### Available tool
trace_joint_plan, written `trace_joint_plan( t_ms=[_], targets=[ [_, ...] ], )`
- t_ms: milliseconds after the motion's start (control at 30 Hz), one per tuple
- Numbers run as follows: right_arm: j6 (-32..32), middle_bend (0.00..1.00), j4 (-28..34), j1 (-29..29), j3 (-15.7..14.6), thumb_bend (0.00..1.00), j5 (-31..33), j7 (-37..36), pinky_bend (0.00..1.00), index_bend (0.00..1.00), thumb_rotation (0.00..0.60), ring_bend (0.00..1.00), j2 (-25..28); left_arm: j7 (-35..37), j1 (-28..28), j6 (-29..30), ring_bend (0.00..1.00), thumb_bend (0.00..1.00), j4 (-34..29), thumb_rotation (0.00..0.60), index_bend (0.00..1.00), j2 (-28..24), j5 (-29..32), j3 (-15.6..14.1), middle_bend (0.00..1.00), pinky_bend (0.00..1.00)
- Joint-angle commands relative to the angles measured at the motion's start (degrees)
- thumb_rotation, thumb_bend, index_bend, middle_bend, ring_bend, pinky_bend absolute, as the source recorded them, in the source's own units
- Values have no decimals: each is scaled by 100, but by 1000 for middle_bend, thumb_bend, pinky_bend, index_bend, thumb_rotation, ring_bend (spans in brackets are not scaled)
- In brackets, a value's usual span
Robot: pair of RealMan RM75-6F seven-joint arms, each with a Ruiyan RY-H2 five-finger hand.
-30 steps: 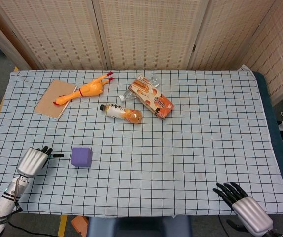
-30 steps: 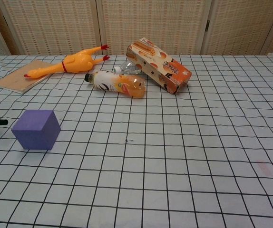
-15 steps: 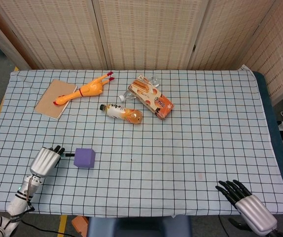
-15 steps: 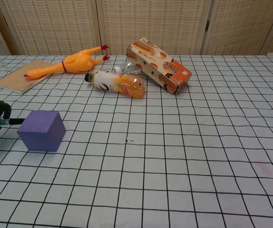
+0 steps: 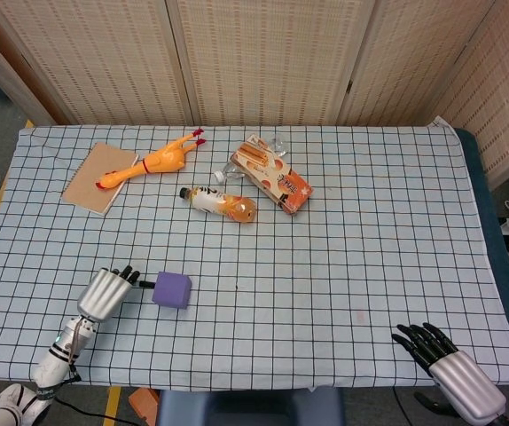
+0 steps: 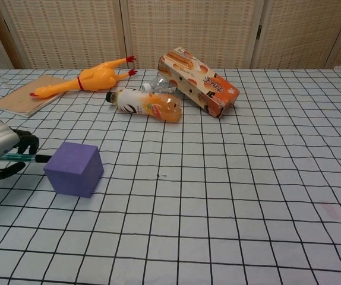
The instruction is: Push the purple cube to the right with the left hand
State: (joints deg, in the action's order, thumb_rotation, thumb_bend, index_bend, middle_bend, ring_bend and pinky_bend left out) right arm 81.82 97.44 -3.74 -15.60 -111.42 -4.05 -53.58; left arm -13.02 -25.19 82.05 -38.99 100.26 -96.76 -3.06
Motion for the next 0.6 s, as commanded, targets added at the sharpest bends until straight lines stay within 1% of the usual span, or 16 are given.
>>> trace_joint_plan(
  t_ms=[33, 367, 600],
  targets=[
    [104, 0, -17, 18, -2, 154, -31, -92, 0, 0, 600, 0, 37, -284, -81, -40, 808, 554, -286, 600, 807, -15, -93, -35, 813, 950],
    [396, 0, -140, 64, -32, 154, -195, -358, 0, 0, 600, 0, 124, -1206, -246, -312, 808, 556, -1261, 600, 807, -120, -190, -41, 814, 950],
    [545, 0, -228, 85, -51, 154, -292, -519, 0, 0, 600, 0, 161, -1726, -359, -524, 808, 555, -1712, 600, 806, -61, -260, -35, 813, 950]
  ],
)
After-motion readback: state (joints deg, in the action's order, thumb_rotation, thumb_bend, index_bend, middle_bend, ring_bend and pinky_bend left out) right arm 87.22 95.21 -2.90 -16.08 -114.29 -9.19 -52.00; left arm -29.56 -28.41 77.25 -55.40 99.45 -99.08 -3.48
